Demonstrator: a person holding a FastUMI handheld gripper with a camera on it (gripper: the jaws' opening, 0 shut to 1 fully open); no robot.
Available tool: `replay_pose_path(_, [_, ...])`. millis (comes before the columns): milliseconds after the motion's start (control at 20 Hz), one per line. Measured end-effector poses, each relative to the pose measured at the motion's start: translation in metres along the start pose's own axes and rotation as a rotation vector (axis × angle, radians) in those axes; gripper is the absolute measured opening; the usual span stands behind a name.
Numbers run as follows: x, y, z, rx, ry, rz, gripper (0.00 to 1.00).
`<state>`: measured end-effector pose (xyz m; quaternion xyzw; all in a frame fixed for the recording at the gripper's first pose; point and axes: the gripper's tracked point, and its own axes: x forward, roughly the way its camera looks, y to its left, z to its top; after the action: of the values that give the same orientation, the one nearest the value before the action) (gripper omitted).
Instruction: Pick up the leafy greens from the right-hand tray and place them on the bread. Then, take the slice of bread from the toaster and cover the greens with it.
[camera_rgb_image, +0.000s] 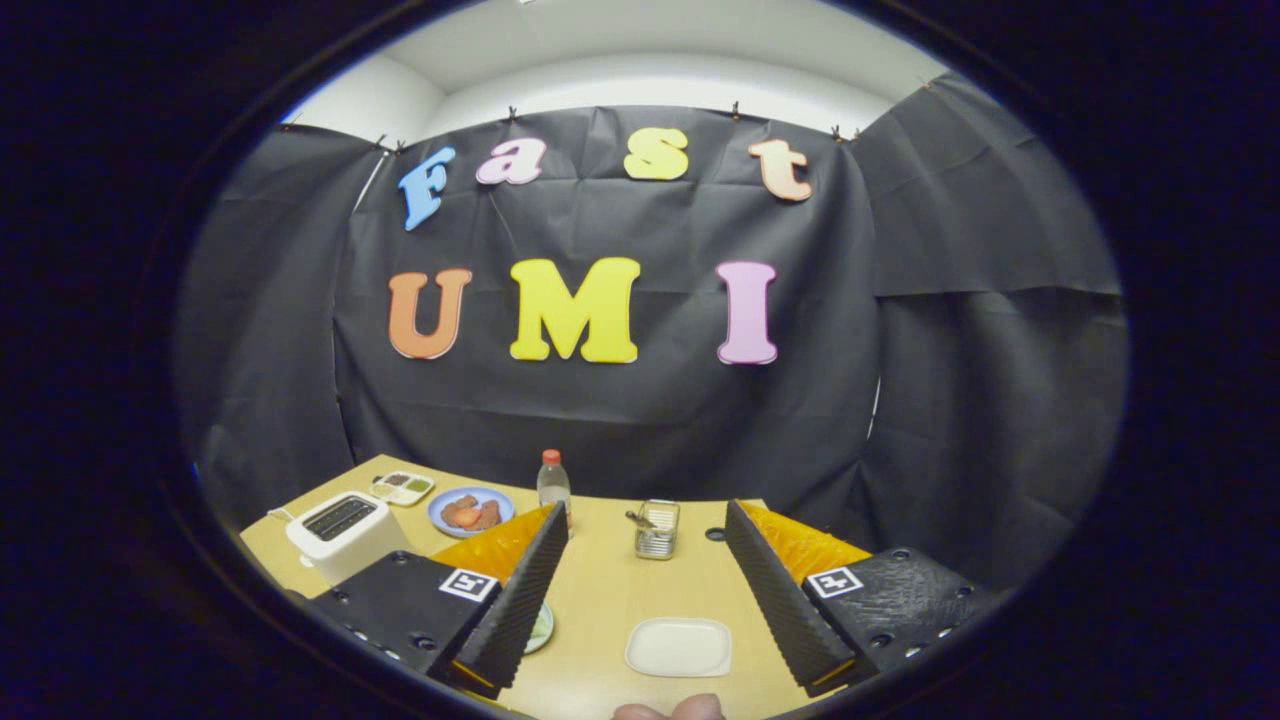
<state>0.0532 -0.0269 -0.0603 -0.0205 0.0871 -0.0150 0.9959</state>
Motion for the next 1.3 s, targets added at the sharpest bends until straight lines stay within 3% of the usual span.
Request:
replay_pose_path(300, [-0.05, -0.025, 0.051, 0.029, -0.09, -0.06, 0.95])
replay_pose_path(1300, [-0.074, 0.026, 0.055, 0.087, -0.131, -0.045, 0.95])
